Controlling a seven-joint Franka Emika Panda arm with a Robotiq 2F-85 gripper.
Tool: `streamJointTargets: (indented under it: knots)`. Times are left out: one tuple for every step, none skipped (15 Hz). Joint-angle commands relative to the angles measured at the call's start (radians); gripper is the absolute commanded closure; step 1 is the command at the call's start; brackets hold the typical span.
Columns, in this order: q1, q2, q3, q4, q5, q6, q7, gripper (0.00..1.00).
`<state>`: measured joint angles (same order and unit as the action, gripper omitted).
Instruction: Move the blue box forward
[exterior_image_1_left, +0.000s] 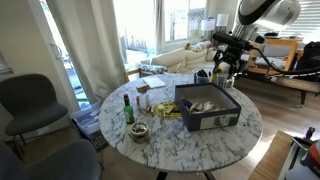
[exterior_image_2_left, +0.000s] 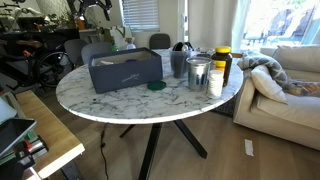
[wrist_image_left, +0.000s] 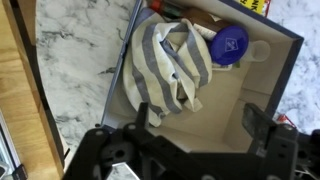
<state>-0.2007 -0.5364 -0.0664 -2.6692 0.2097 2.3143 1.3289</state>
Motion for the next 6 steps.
streamJointTargets:
  knots:
    - [-0.009,0.015,0.012,0.011,0.008,0.005,-0.019,0.0]
    - [-0.007,0.029,0.012,0.018,0.008,0.01,-0.025,0.0]
    - [-0.005,0.038,0.011,0.023,0.008,0.011,-0.028,0.0]
    - [-0.005,0.044,0.011,0.025,0.007,0.012,-0.029,0.0]
    - [-0.005,0.046,0.011,0.027,0.007,0.012,-0.03,0.0]
    - [-0.005,0.046,0.011,0.027,0.007,0.012,-0.031,0.0]
